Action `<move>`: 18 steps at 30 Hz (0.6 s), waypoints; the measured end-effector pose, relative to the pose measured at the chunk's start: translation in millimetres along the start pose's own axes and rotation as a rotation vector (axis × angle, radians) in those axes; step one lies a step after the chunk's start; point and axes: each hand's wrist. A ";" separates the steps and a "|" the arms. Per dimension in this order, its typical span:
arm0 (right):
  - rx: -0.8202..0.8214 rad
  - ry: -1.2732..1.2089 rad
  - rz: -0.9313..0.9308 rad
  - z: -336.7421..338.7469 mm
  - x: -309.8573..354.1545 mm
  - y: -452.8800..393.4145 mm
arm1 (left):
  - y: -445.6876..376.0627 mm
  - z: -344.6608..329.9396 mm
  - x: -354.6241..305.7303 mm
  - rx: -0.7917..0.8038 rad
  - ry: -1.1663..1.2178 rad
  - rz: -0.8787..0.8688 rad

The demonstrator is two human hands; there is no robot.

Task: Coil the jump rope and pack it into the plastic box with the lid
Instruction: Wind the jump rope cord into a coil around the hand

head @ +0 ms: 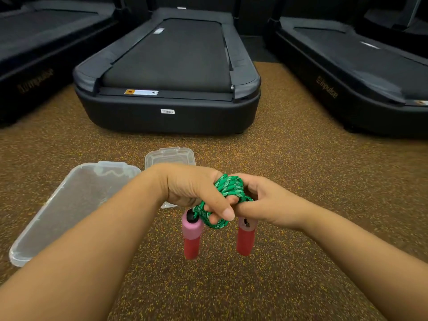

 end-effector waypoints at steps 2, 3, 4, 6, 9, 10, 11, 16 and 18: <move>-0.011 0.031 -0.004 1.5 -4.1 -0.6 | 0.0 -2.8 -2.2 -0.008 -0.015 -0.008; -0.020 0.042 -0.008 1.7 -4.5 -0.7 | -0.1 -4.1 -4.2 -0.017 -0.022 -0.013; -0.037 0.053 -0.008 2.0 -5.4 -1.1 | -0.2 -4.4 -5.3 -0.031 -0.028 -0.016; -0.098 0.104 -0.001 3.2 -6.4 -2.8 | -0.4 -4.5 -7.3 -0.075 -0.028 -0.029; -0.192 0.238 0.006 5.9 -8.3 -6.8 | -0.9 -4.8 -9.7 -0.176 -0.022 -0.069; -0.218 0.279 0.001 7.2 -9.9 -7.4 | -1.7 -2.9 -9.1 -0.231 -0.030 -0.084; -0.242 0.314 -0.011 8.6 -11.1 -7.0 | -2.4 -1.1 -8.5 -0.298 -0.052 -0.097; -0.295 0.392 -0.092 8.7 -17.9 -3.6 | -4.0 11.0 0.5 -0.614 -0.242 -0.047; -0.295 0.360 -0.119 8.8 -19.9 -5.7 | -6.9 11.6 2.7 -0.681 -0.257 -0.040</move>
Point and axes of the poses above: each hand's wrist, its own y-axis away from the middle knuckle, its own z-axis out of the back of the hand, x = y × z, and after that the axes turned 8 degrees about x, right-handed
